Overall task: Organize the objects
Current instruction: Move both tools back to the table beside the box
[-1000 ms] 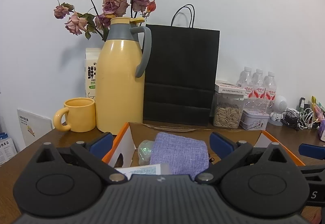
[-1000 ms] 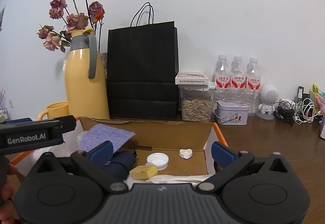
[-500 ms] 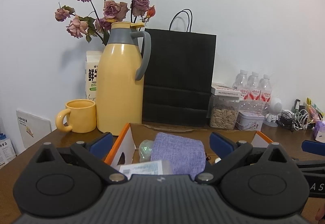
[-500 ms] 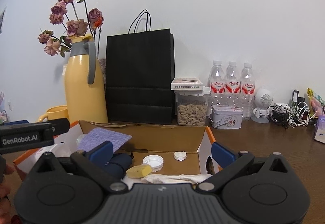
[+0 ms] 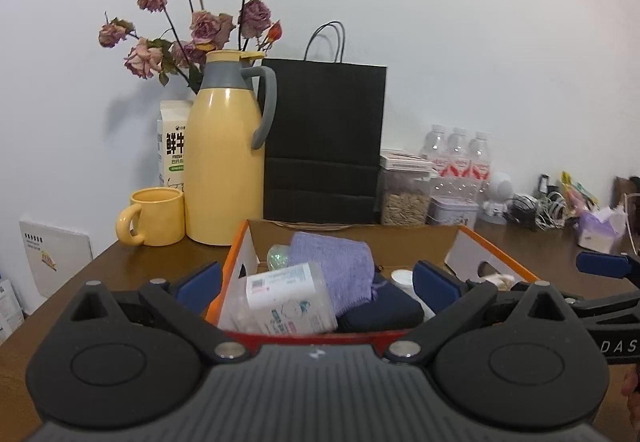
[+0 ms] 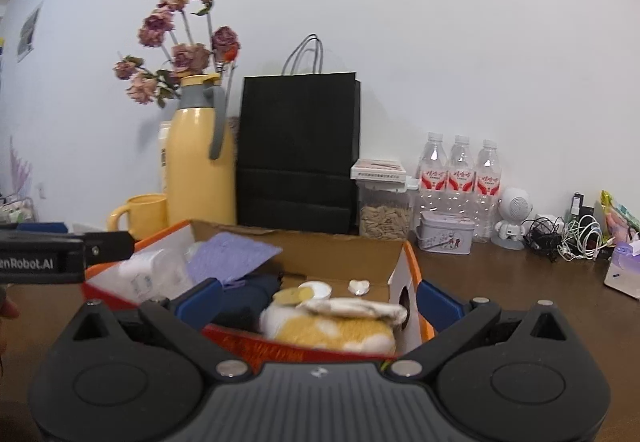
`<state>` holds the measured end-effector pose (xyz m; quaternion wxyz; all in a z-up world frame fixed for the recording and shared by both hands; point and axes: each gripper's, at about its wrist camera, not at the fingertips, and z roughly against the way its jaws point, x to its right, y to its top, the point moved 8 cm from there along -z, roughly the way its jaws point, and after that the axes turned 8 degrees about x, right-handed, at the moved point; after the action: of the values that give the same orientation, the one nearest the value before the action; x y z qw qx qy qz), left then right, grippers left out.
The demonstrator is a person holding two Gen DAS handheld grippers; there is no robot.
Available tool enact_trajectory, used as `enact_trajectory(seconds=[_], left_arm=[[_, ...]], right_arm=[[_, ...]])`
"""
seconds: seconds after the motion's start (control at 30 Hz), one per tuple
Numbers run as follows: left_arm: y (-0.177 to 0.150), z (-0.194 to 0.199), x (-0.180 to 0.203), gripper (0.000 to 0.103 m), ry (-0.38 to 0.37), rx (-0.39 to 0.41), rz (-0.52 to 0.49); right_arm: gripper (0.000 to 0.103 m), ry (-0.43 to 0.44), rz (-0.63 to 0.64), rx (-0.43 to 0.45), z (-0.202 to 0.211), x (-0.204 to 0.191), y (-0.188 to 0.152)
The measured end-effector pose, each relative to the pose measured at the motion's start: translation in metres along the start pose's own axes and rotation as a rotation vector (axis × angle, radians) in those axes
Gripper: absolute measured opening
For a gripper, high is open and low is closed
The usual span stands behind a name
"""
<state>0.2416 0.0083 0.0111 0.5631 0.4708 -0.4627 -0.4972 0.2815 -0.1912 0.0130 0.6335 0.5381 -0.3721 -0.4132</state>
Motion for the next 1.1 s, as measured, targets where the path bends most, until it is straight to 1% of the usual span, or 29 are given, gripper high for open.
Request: enact_trajectory(seconds=[0.3,0.5,0.67,0.9,1.1], left_arm=[[-0.022,0.030,-0.015,0.103,0.021,-0.079,-0.023],[-0.043,0.042,-0.025,0.103,0.042,-0.149,-0.030],[-0.061,0.045,-0.027,0.103,0.040,-0.223,-0.022],[-0.077,0.035,-0.022,0.103,0.040,-0.283,-0.028],[-0.086,0.022,-0.020,0.103,0.061,-0.306,-0.028]], right_arm=[[0.103,0.011,0.013,-0.053,0.035,-0.004,-0.022],[0.103,0.022,0.010,-0.136,0.045,-0.004,-0.048],[0.103,0.024,0.008,-0.203,0.040,-0.004,-0.071],[0.103,0.038,-0.029,-0.197,0.040,0.000,-0.072],[0.103,0.014,-0.071,-0.216,0.036,0.009,-0.074]])
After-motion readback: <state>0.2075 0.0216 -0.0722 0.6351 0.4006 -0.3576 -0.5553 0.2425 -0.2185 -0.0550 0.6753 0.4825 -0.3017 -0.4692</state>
